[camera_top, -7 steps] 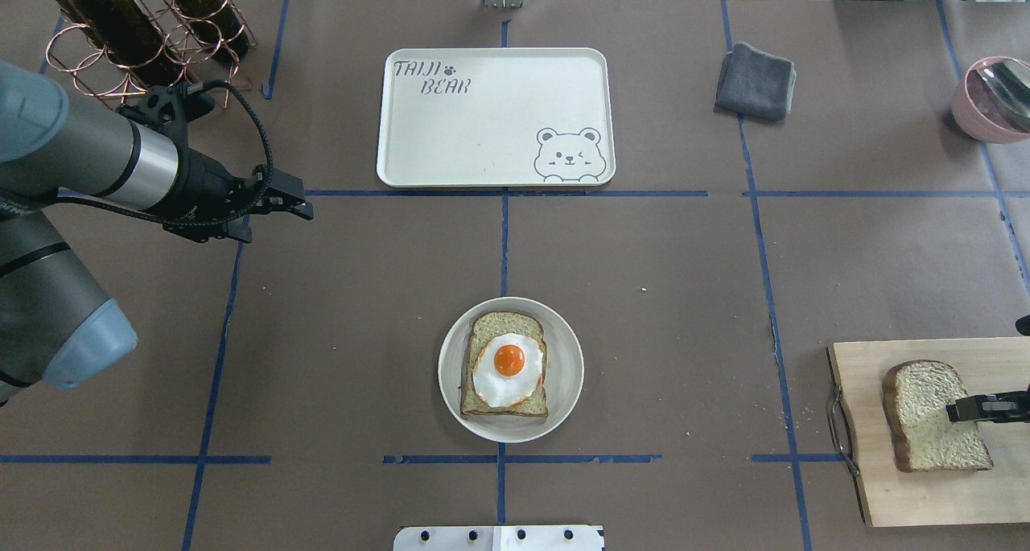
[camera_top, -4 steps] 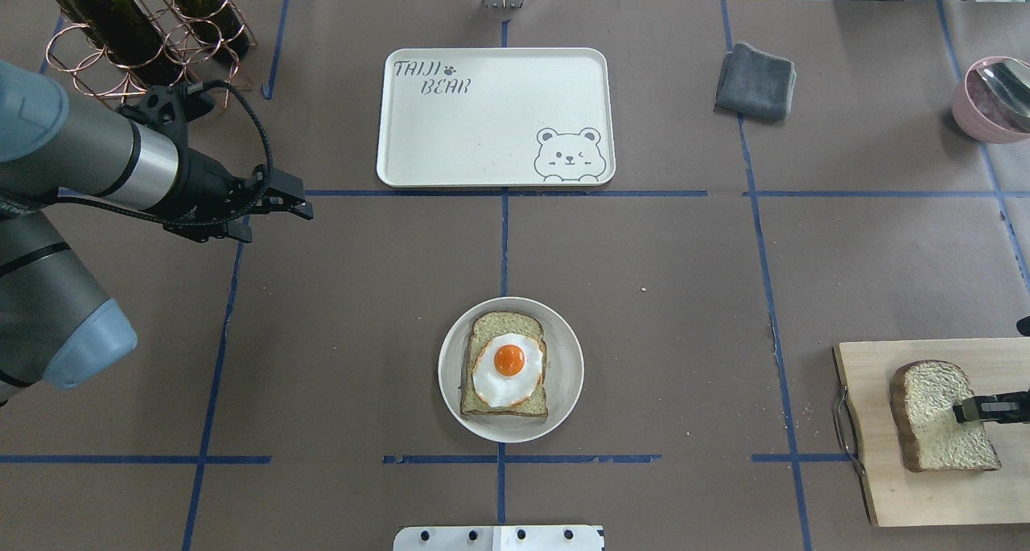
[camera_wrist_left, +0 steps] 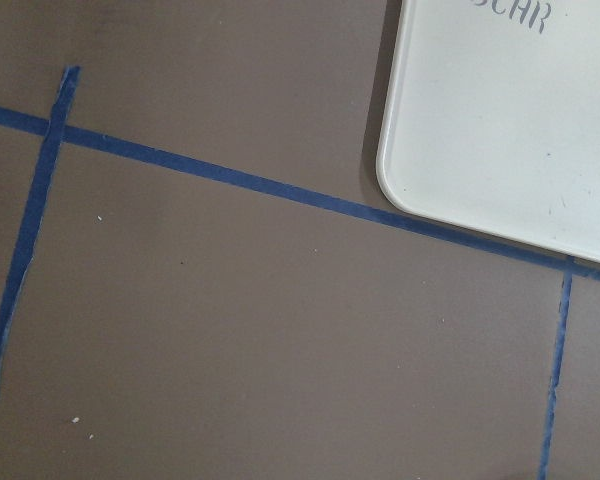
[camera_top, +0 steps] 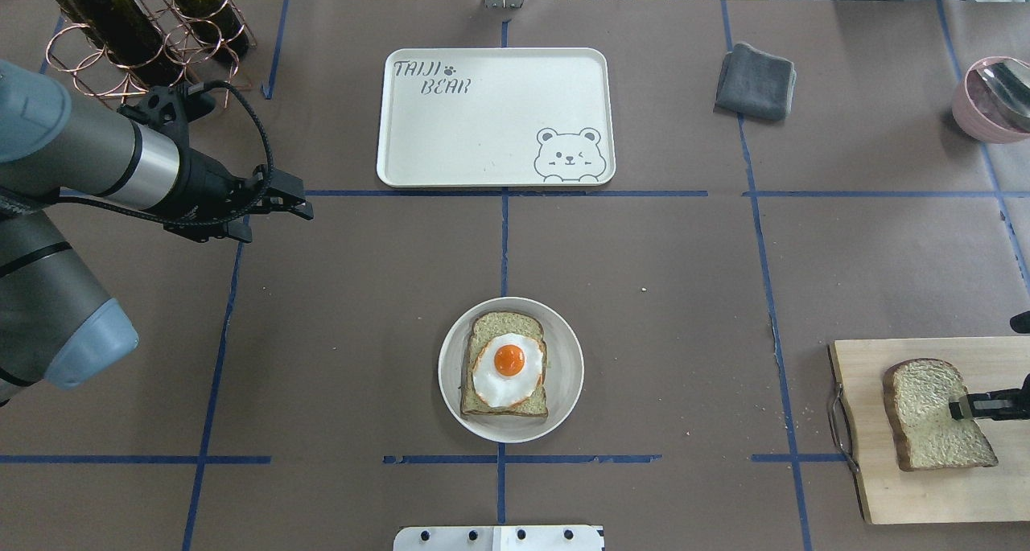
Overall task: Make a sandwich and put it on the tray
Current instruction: 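Grasp the bread slice on the cutting board with the right gripper, then carry the bread slice with the right gripper and lay it on the egg toast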
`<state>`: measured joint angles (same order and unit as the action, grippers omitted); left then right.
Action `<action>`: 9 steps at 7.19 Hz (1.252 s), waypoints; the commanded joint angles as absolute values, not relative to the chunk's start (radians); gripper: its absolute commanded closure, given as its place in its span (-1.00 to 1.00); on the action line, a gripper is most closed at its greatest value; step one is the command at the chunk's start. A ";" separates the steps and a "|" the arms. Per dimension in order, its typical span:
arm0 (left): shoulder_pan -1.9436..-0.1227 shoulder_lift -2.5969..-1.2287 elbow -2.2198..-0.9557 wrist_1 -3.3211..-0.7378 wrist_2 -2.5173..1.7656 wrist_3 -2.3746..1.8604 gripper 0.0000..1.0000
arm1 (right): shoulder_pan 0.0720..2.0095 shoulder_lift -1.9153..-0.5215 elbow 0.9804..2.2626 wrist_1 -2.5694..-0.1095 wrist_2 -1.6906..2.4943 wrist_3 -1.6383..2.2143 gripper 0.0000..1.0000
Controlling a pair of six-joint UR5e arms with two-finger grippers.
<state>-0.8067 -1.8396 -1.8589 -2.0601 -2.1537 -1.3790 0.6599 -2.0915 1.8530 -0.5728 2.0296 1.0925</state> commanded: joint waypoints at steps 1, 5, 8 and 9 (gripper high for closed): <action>-0.807 -1.841 -1.853 -2.060 -2.154 -1.378 -1.00 | 0.667 -2.091 1.922 -0.572 2.036 1.092 1.00; -0.807 -1.842 -1.847 -2.060 -2.154 -1.376 -1.00 | 0.921 -1.915 1.962 -0.572 2.336 1.094 1.00; -0.807 -1.841 -1.842 -2.062 -2.155 -1.374 -1.00 | 0.887 -1.520 1.896 -0.647 2.361 1.306 1.00; -0.807 -1.841 -1.830 -2.062 -2.157 -1.373 -1.00 | 0.821 -1.411 1.884 -0.702 2.321 1.374 1.00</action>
<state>-0.8068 -1.8409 -1.8399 -2.0612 -2.1555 -1.3745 0.8800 -1.5620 1.9067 -0.6444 2.3502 1.2798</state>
